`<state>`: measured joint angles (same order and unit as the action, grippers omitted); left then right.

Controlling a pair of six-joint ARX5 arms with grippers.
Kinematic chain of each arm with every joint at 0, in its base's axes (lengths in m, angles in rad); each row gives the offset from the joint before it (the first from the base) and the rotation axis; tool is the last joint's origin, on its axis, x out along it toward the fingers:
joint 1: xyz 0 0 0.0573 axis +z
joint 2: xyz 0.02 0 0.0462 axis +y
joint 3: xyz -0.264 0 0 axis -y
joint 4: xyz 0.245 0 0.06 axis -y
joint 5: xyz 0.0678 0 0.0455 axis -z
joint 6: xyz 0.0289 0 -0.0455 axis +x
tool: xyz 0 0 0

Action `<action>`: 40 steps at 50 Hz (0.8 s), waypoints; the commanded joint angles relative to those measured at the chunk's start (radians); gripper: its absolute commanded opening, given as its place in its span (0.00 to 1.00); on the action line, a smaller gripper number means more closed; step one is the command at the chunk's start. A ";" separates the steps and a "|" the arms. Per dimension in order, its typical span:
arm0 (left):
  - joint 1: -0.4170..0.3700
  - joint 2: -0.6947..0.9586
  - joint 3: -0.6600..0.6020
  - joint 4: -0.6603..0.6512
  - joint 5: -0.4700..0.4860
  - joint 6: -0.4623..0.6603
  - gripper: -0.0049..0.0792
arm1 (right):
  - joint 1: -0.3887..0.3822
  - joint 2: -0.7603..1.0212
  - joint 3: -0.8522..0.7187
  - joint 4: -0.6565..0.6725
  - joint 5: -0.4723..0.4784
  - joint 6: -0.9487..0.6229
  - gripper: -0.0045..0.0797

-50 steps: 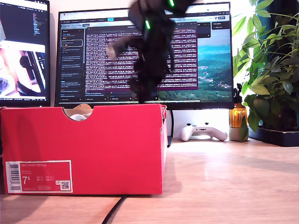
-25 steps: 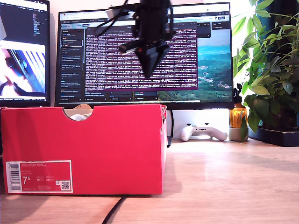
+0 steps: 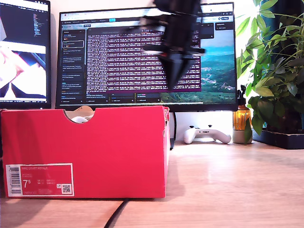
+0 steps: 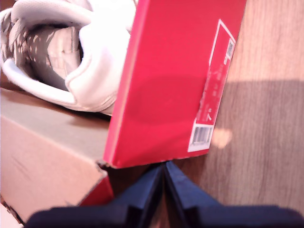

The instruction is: Pack the white shoes by picking the first shoe and placing it inside the red shoebox, left side, then picking and rotating the second shoe and placing it in the shoebox

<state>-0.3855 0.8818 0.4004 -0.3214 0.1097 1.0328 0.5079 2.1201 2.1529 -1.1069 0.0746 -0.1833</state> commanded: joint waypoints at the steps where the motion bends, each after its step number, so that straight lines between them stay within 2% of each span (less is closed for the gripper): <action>1: -0.003 0.008 -0.003 0.003 0.018 0.003 0.04 | 0.002 -0.008 0.005 -0.002 -0.007 0.004 0.05; 8: -0.003 0.008 -0.003 0.007 0.065 0.003 0.04 | -0.023 -0.036 0.005 -0.015 -0.008 0.002 0.05; 18: -0.003 0.008 -0.003 0.016 0.074 0.002 0.04 | -0.065 -0.059 0.005 -0.074 -0.015 0.000 0.05; 25: -0.003 -0.015 -0.001 0.007 0.074 -0.151 0.04 | -0.088 -0.071 0.005 -0.065 -0.022 0.002 0.05; 32: -0.007 -0.083 0.000 -0.034 0.074 -0.191 0.04 | -0.098 -0.086 0.005 -0.058 -0.023 0.001 0.05; 40: -0.011 -0.188 0.000 -0.148 0.069 -0.216 0.04 | -0.101 -0.092 0.005 -0.066 -0.023 0.000 0.05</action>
<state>-0.3935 0.7109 0.4004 -0.4496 0.1761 0.8364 0.3950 2.0659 2.1529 -1.1728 0.0578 -0.1837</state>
